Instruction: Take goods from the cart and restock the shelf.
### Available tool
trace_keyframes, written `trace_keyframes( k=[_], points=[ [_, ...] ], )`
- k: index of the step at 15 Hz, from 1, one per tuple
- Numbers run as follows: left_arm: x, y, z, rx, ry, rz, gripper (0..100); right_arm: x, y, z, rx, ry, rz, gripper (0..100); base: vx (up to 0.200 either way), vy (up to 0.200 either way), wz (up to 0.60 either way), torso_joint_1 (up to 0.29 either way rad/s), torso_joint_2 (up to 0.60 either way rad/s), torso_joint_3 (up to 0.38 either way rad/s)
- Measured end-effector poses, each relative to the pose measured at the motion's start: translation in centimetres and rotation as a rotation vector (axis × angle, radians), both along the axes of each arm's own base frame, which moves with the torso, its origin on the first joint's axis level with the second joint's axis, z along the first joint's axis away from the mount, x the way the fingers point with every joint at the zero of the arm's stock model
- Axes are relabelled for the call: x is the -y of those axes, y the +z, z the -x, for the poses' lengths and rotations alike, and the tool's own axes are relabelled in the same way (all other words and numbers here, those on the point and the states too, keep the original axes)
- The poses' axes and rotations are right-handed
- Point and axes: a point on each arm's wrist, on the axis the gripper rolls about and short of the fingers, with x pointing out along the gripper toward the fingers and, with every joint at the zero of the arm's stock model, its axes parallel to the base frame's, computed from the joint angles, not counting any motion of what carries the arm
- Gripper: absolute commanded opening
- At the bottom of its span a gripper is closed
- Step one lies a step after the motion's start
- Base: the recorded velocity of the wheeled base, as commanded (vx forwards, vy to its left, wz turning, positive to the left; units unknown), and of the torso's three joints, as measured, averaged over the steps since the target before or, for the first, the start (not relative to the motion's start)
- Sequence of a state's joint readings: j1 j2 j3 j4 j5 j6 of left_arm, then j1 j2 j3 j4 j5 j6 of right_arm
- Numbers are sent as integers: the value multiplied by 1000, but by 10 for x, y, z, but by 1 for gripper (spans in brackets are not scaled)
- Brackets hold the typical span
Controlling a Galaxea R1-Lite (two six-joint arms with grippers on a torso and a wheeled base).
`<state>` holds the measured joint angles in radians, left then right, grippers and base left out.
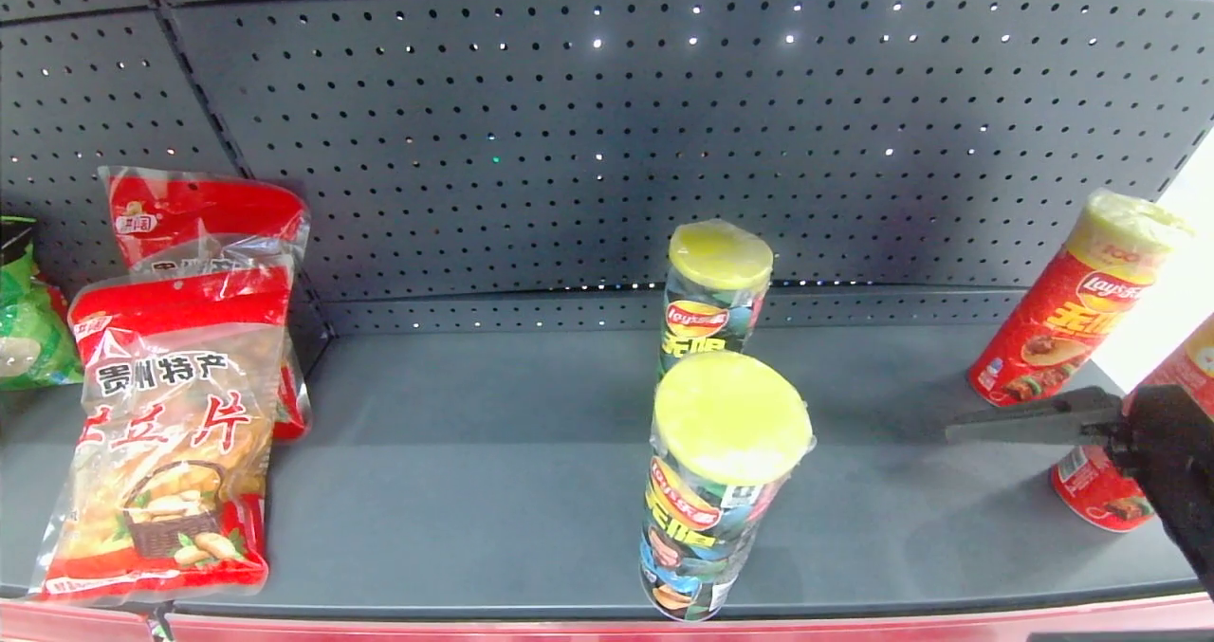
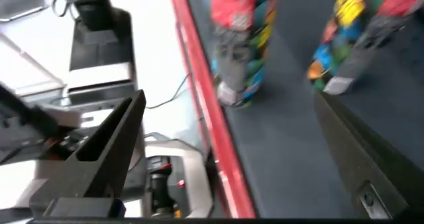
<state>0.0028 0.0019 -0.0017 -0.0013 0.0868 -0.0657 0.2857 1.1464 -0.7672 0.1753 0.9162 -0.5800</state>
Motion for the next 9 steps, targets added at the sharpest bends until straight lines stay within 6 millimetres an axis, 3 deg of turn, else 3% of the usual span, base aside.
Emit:
trace_keyframes(
  k=[4,9],
  points=[
    [0,0,0,0,0,0,100,-13,17,-22,32,19,1,100,0,0,0,0,0,0],
    [0,0,0,0,0,0,100,-49,32,-23,80,192,-25,100,0,0,0,0,0,0]
  ],
)
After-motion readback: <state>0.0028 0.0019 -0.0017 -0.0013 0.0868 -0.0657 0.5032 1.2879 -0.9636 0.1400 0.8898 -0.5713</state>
